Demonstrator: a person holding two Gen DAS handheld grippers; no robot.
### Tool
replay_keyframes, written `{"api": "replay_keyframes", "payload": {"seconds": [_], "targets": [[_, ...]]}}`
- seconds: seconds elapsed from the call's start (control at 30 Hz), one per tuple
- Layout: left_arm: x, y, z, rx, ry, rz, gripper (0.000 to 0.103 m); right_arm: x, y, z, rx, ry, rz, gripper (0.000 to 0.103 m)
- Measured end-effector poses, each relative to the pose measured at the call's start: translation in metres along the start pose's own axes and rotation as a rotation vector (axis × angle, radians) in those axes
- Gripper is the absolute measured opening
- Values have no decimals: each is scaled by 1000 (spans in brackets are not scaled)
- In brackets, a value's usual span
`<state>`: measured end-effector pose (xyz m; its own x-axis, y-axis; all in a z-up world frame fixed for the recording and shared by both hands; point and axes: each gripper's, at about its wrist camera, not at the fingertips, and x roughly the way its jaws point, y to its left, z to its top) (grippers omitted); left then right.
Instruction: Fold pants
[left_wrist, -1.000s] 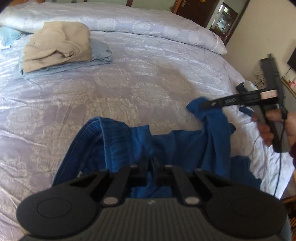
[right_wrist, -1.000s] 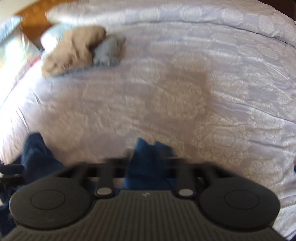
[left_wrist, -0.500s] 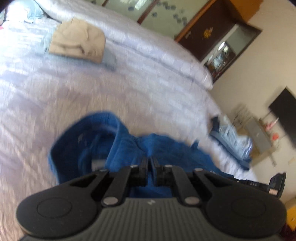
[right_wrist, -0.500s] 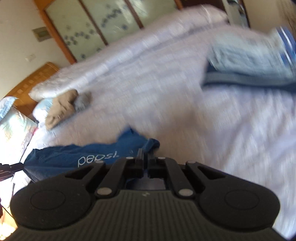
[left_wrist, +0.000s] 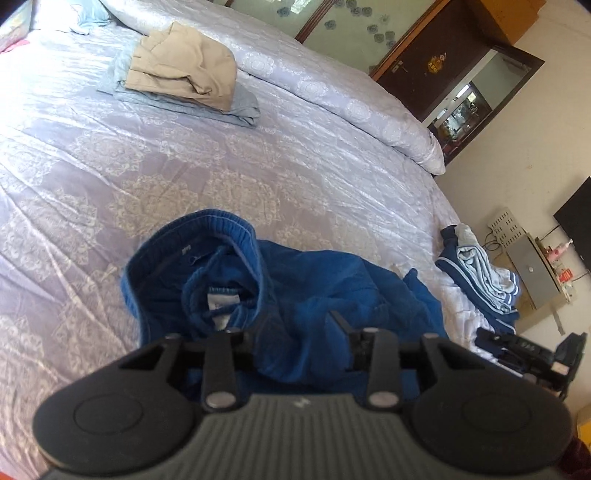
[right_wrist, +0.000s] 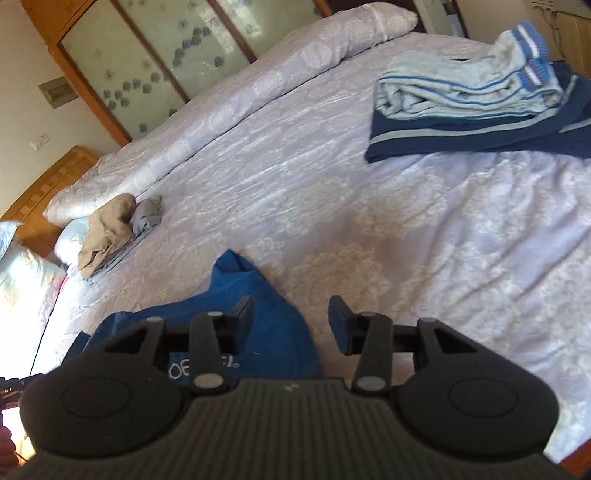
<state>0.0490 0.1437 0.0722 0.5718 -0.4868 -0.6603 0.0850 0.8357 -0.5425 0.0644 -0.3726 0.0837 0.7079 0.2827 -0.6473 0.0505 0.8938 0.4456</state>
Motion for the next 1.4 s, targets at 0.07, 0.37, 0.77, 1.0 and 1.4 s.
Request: {"api": "replay_keyframes", "payload": {"seconds": [0.07, 0.37, 0.77, 1.0, 1.4], "targets": [[5, 1, 4, -7, -2, 2, 51, 23, 9, -2, -20, 33, 0, 47], [34, -3, 17, 4, 50, -46, 2, 57, 30, -14, -155, 110, -33, 7], [-65, -17, 60, -32, -254, -196, 2, -19, 54, 25, -162, -195, 60, 4], [-18, -11, 46, -19, -71, -22, 42, -30, 65, 31, -158, -229, 94, 4], [48, -3, 23, -19, 141, 10, 9, -42, 65, 22, -126, -222, 87, 4]]}}
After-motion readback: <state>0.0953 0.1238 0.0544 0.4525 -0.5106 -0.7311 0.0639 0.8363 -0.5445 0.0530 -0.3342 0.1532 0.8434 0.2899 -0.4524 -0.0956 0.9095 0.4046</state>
